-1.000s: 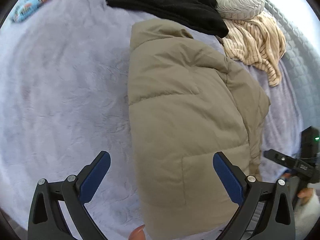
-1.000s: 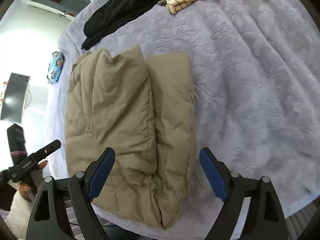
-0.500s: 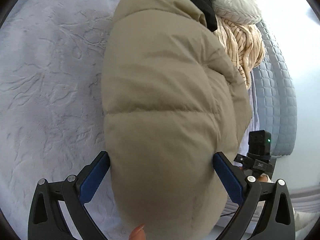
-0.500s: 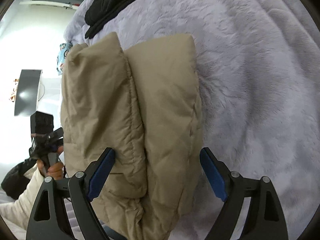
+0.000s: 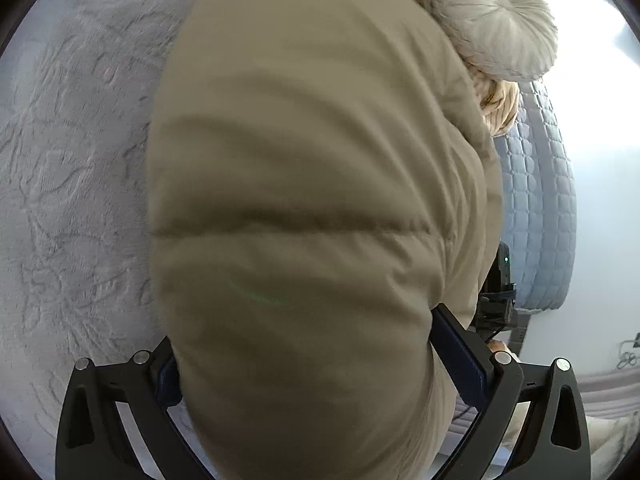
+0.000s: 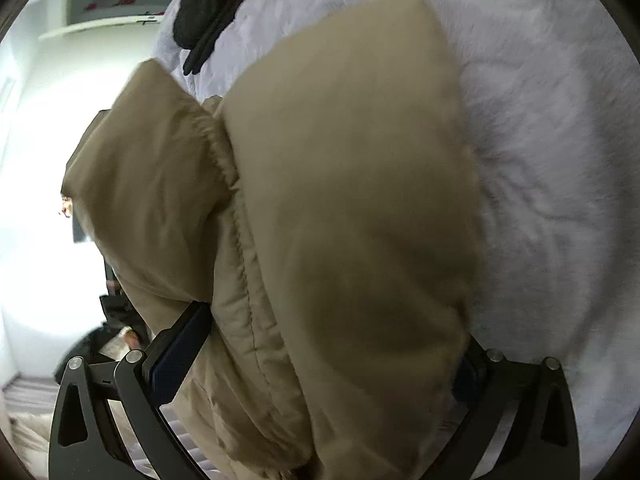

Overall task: Fold large clothes
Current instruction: 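Grasp the folded jacket bundle with both tools and lift it, then carry the lifted jacket bundle with both tools and lower it onto the bed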

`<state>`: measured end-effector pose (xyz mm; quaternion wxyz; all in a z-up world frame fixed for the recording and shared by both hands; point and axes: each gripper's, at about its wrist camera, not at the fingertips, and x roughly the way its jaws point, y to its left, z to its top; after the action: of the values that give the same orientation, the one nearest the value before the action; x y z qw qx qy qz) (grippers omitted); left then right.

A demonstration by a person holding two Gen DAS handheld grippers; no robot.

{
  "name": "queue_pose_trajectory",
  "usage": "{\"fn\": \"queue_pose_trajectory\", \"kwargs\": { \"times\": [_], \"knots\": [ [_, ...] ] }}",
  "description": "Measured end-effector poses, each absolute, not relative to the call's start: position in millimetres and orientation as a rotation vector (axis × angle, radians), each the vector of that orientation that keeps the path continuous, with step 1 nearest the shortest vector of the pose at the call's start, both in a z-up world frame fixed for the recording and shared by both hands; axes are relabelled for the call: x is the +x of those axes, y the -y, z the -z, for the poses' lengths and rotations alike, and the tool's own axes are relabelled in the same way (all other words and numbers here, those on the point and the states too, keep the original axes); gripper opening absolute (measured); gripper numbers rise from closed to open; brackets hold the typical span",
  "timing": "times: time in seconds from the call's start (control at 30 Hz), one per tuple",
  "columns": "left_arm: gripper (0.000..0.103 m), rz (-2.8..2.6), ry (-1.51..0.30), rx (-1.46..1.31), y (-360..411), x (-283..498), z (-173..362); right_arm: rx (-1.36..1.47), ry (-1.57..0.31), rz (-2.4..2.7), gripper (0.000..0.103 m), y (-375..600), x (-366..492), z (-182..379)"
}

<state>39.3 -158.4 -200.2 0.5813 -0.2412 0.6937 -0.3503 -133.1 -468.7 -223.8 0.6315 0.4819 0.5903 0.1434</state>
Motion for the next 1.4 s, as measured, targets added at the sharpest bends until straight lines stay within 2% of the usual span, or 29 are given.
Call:
{"fn": "queue_pose_trajectory", "kwargs": {
  "times": [0.03, 0.07, 0.1, 0.13, 0.17, 0.27, 0.43, 0.6, 0.83, 1.07, 1.2, 1.27, 1.4],
  "knots": [
    [0.093, 0.817, -1.608, -0.554, 160.0, 38.7, 195.9, 1.111, -1.351, -0.325, 0.099, 466.7, -132.7, 223.1],
    [0.091, 0.820, -1.596, -0.555, 158.6, 38.2, 190.8, 1.127, -1.344, -0.324, 0.089, 465.6, -133.5, 221.4],
    [0.084, 0.826, -1.586, -0.562, 157.6, 38.2, 186.1, 1.139, -1.337, -0.317, 0.084, 465.3, -134.3, 219.6],
    [0.079, 0.834, -1.574, -0.571, 156.0, 38.8, 180.5, 1.151, -1.325, -0.315, 0.075, 463.4, -134.8, 216.2],
    [0.078, 0.842, -1.568, -0.574, 155.9, 39.2, 175.7, 1.153, -1.313, -0.318, 0.065, 461.5, -135.8, 211.7],
    [0.076, 0.882, -1.545, -0.569, 154.1, 42.7, 159.2, 1.121, -1.294, -0.322, 0.054, 450.0, -134.2, 193.9],
    [0.076, 0.966, -1.481, -0.569, 136.9, 63.9, 123.9, 1.103, -1.227, -0.310, 0.053, 415.5, -119.9, 160.0],
    [0.076, 0.967, -1.400, -0.553, 84.7, 100.2, 90.7, 1.095, -1.165, -0.341, 0.053, 363.9, -84.1, 135.7],
    [0.076, 0.844, -1.315, -0.538, -8.5, 158.5, 74.1, 1.054, -1.162, -0.435, 0.053, 279.5, -0.1, 140.5],
    [0.076, 0.698, -1.322, -0.529, -71.5, 197.3, 109.9, 1.006, -1.228, -0.467, 0.053, 213.2, 60.9, 182.3],
    [0.084, 0.647, -1.362, -0.560, -92.5, 200.3, 151.4, 1.004, -1.270, -0.414, 0.053, 204.6, 69.7, 214.9],
    [0.088, 0.623, -1.355, -0.555, -92.7, 199.0, 158.4, 1.022, -1.275, -0.390, 0.058, 212.5, 68.0, 222.9],
    [0.088, 0.551, -1.352, -0.488, -99.2, 186.9, 150.2, 0.985, -1.294, -0.322, 0.063, 213.2, 57.0, 217.4]
  ]
}}
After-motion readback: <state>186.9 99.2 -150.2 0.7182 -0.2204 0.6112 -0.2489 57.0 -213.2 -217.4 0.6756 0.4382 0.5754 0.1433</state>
